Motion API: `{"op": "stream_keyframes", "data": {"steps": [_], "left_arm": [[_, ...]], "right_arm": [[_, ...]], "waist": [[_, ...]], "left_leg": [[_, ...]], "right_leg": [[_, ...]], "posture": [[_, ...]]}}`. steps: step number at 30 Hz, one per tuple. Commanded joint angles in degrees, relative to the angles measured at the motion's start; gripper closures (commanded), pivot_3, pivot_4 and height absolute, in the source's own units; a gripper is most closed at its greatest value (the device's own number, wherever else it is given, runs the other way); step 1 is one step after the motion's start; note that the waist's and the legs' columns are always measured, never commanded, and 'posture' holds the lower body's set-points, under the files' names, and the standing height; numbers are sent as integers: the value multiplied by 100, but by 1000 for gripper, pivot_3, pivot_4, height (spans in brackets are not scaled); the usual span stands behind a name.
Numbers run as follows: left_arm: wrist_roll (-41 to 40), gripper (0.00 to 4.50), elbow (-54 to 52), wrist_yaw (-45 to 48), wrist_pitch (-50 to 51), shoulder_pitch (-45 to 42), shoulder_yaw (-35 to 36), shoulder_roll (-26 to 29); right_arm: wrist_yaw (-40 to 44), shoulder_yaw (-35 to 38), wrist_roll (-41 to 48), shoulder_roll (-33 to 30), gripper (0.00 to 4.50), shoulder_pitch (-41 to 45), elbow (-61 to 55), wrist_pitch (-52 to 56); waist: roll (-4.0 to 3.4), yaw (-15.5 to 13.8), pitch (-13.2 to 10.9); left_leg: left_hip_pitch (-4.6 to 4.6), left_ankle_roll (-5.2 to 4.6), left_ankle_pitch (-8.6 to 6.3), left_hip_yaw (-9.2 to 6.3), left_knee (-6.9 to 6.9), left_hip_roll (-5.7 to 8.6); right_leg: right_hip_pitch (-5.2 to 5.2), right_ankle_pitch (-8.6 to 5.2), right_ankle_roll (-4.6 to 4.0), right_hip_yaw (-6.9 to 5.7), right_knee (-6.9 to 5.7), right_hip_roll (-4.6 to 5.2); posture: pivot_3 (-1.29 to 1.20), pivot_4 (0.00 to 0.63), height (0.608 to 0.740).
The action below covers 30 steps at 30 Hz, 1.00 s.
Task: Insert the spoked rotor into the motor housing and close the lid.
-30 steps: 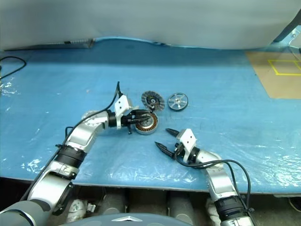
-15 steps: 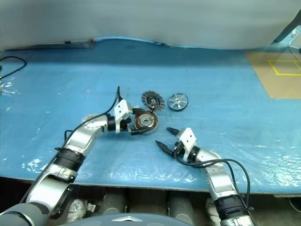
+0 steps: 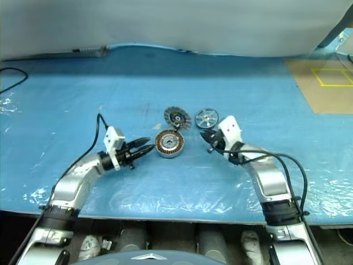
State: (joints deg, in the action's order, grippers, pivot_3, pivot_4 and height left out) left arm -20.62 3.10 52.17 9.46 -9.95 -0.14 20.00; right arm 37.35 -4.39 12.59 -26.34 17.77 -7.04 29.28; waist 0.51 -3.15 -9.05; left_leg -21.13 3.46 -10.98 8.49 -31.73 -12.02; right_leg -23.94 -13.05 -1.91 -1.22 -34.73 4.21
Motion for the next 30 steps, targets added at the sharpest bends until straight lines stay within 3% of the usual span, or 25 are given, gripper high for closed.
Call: {"op": "stream_keyframes", "data": {"steps": [1, 2, 12, 30], "left_arm": [[86, 4126, -334, -72, -497, 236, 19, -15], [183, 4454, -307, -123, -592, 321, -33, -21], [719, 4454, 323, -379, -1550, 345, -283, -142], [691, 4454, 505, -370, -1643, 302, -363, -229]], "right_arm": [[123, -226, 36, -147, 4500, 302, -481, 527], [190, -366, 13, -211, 4500, 455, -582, 720], [133, -1228, -300, -120, 4500, 1704, -468, 1816], [386, -1730, -630, 104, 4500, 1944, 79, 1493]], "waist": [[0, -9, 0], [-1, -7, 0], [-1, 29, -1], [-1, 27, 0]], "left_leg": [[1, 0, 0, 0, 2, 0], [0, 0, 0, 0, 2, 0], [11, 2, 1, 2, 0, 2], [10, 3, 1, 2, -23, 0]], "right_leg": [[0, 0, 0, 0, 0, 0], [0, 0, 0, 1, 0, 0], [0, 2, 3, 9, -9, 0], [0, 5, 6, 11, -30, 0]], "posture": [[0, 150, 740], [0, 150, 740], [0, 150, 740], [0, 150, 740]]}}
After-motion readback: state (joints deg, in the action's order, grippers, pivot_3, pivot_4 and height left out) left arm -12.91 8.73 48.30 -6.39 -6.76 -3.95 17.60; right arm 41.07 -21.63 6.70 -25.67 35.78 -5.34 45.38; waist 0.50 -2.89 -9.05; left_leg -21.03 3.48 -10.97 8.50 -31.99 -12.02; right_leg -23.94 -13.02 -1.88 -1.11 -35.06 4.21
